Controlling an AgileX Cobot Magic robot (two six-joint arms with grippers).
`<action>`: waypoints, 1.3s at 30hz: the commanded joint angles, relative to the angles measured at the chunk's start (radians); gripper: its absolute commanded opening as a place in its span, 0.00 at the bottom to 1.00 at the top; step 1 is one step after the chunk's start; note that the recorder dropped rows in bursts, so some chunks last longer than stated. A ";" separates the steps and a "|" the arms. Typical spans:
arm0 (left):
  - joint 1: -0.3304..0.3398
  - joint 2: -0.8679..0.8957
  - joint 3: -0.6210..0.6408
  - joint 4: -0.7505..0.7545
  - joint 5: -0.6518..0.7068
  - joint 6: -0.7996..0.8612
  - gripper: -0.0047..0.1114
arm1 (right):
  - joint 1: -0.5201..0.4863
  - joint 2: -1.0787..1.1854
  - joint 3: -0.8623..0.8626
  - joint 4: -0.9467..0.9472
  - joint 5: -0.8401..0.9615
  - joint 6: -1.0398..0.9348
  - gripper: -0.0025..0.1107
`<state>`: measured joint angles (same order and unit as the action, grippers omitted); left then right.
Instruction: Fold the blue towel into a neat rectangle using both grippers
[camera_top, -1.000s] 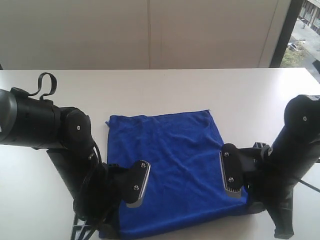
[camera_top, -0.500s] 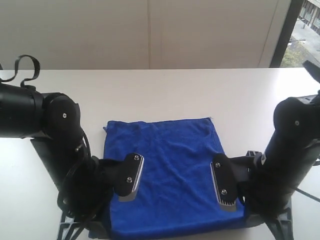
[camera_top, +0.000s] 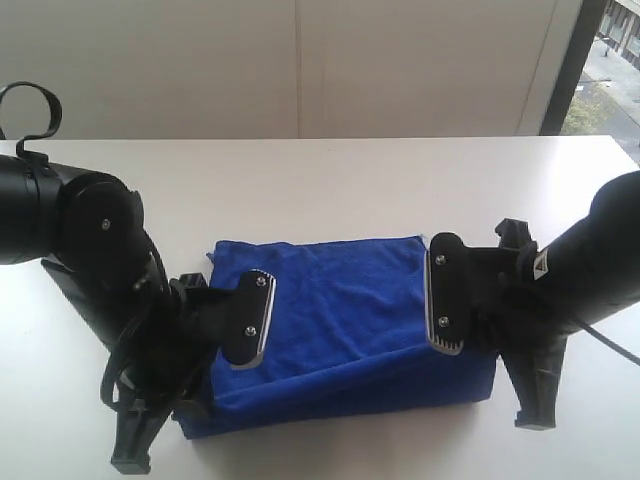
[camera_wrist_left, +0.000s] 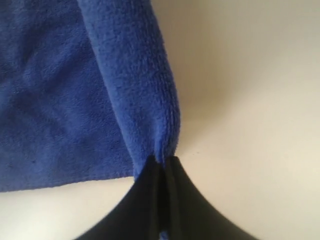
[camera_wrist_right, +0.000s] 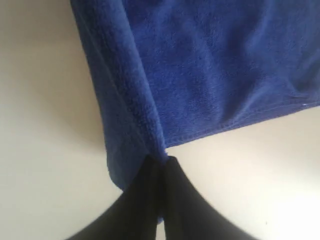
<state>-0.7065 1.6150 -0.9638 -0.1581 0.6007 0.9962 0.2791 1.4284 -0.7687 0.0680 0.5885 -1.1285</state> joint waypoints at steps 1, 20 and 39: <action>-0.003 -0.010 0.008 0.060 -0.065 -0.058 0.04 | 0.005 -0.007 0.000 -0.017 -0.073 0.013 0.02; 0.037 -0.010 0.008 0.110 -0.402 -0.058 0.04 | -0.002 0.082 0.000 -0.086 -0.327 0.145 0.02; 0.097 0.038 0.008 0.110 -0.601 -0.054 0.04 | -0.050 0.162 -0.057 -0.086 -0.387 0.145 0.02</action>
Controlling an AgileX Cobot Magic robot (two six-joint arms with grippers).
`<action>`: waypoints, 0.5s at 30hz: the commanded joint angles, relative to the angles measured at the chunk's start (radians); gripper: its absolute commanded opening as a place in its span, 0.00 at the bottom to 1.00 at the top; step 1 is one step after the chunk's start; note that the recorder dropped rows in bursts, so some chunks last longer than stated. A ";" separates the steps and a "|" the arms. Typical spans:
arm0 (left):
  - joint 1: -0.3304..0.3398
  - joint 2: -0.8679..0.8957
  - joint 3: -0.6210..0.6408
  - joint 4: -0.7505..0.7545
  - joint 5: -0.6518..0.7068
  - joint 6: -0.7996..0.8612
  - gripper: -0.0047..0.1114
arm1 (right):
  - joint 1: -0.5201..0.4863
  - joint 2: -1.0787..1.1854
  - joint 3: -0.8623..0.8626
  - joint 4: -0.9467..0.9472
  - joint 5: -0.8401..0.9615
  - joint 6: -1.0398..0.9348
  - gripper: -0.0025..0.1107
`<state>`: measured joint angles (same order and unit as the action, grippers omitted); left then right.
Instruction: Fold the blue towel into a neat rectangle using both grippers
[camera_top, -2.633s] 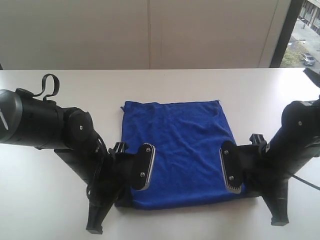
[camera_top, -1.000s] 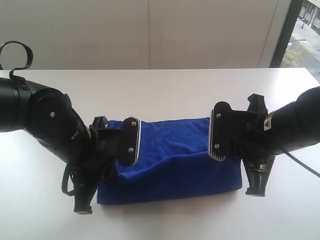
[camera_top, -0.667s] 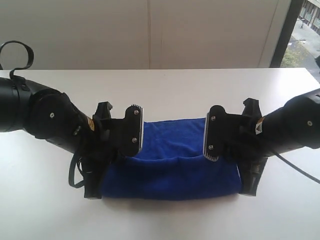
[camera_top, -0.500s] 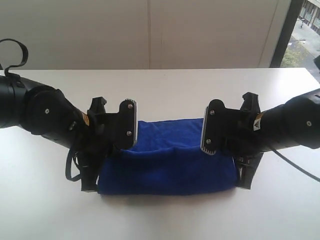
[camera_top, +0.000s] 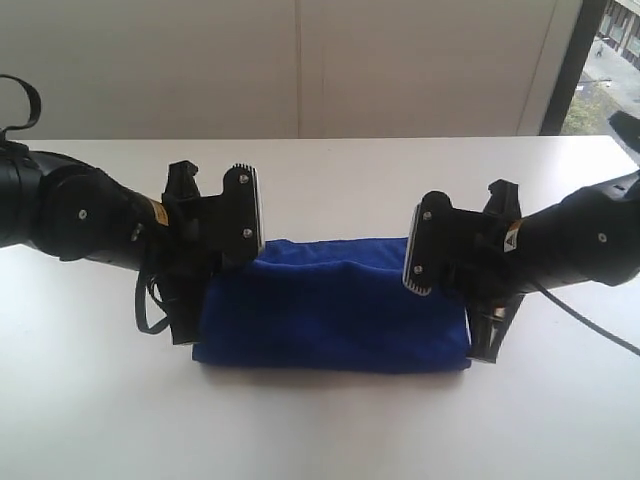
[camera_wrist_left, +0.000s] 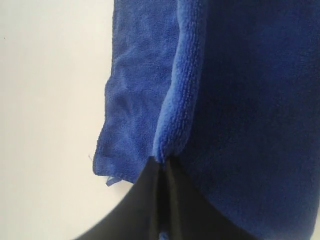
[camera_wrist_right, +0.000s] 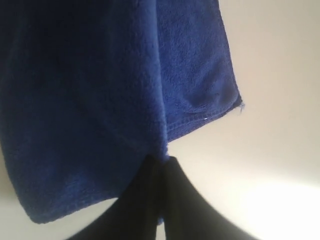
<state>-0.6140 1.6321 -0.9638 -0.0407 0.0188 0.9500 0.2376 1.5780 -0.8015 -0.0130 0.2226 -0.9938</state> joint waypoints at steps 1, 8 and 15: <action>0.004 0.032 0.008 -0.007 -0.029 -0.005 0.04 | -0.008 0.015 -0.029 -0.005 -0.022 0.010 0.02; 0.030 0.083 0.008 -0.007 -0.129 -0.005 0.04 | -0.023 0.053 -0.074 -0.005 -0.021 0.010 0.02; 0.054 0.091 0.008 -0.007 -0.239 0.019 0.04 | -0.042 0.101 -0.087 -0.005 -0.080 0.010 0.02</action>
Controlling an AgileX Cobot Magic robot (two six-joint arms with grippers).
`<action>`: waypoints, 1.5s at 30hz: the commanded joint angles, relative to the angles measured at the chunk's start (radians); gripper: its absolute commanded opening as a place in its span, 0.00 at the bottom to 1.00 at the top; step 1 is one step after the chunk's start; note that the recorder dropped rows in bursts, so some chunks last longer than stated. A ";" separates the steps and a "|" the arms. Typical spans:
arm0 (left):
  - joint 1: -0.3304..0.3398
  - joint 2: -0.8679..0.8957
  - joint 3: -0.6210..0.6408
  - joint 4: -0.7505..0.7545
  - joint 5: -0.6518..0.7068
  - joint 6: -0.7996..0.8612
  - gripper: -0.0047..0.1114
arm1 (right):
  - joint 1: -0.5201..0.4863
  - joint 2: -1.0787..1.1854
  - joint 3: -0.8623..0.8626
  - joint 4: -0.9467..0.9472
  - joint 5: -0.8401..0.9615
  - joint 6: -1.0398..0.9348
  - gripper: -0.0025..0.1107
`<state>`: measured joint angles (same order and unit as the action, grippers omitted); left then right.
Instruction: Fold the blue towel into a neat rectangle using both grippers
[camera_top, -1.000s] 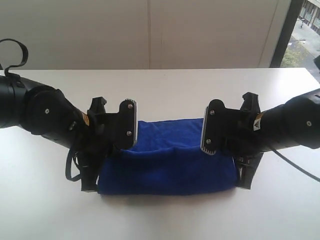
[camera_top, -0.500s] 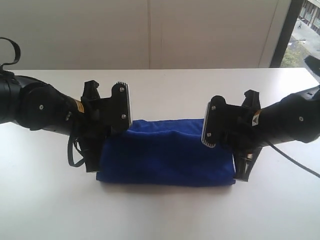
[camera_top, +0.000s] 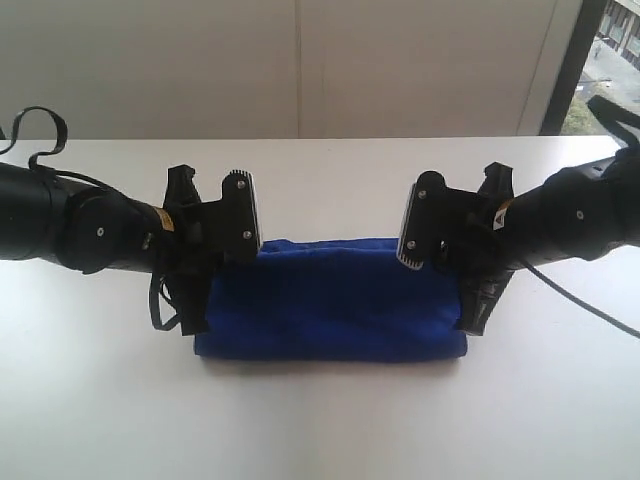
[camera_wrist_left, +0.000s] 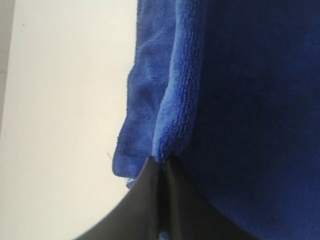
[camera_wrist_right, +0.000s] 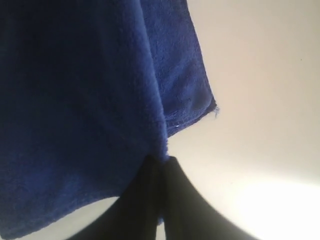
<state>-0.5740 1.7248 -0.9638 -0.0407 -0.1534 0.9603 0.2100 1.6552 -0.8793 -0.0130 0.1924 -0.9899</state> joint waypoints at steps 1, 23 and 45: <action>0.017 0.005 0.008 -0.007 -0.083 0.008 0.04 | -0.014 0.029 -0.009 -0.005 -0.065 0.006 0.02; 0.073 0.219 -0.096 -0.007 -0.140 0.011 0.04 | -0.036 0.275 -0.188 -0.005 -0.067 0.006 0.02; 0.073 0.205 -0.096 -0.007 -0.217 0.011 0.04 | -0.041 0.279 -0.195 -0.003 -0.087 0.019 0.02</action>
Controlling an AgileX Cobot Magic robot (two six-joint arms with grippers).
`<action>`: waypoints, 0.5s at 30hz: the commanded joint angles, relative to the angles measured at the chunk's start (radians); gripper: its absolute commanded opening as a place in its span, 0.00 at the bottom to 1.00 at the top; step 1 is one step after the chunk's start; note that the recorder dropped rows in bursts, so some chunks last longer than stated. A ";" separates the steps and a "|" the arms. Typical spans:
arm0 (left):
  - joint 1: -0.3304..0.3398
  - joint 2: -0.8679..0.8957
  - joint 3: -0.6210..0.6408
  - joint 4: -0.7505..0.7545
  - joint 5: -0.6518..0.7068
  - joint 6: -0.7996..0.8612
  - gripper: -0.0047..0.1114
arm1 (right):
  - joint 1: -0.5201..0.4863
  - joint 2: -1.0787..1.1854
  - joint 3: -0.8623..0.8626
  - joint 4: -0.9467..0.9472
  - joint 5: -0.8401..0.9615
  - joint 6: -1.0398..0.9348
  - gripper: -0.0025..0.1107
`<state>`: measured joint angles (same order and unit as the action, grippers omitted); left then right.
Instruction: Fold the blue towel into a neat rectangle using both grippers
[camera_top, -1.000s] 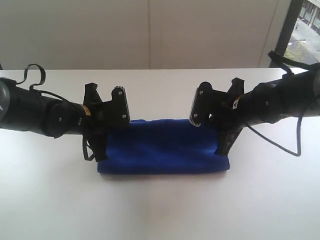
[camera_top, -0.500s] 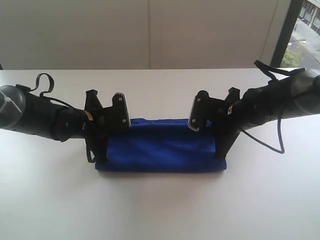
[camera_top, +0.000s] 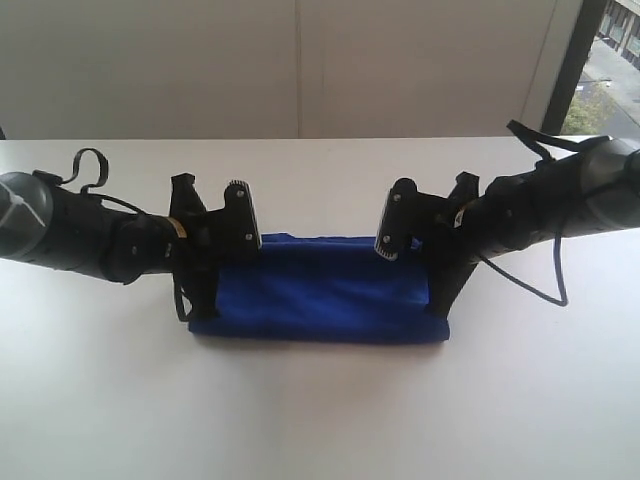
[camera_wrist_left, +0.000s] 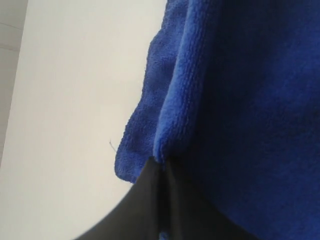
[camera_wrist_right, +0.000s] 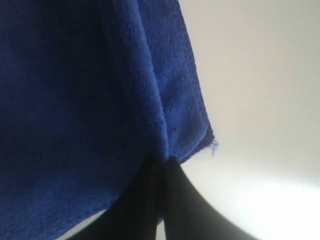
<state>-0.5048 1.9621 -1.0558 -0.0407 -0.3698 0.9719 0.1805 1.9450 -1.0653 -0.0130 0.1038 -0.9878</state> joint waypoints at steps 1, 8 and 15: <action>0.004 -0.040 -0.004 -0.007 -0.001 -0.001 0.04 | -0.012 -0.017 -0.009 -0.003 0.002 0.025 0.02; 0.004 -0.055 -0.004 -0.007 -0.011 0.031 0.04 | -0.012 -0.051 -0.026 -0.003 0.003 0.029 0.02; 0.004 -0.053 -0.012 -0.007 -0.067 0.050 0.04 | -0.012 -0.051 -0.044 -0.003 -0.015 0.031 0.02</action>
<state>-0.5048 1.9153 -1.0558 -0.0407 -0.4138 1.0107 0.1805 1.9028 -1.1035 -0.0130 0.1038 -0.9641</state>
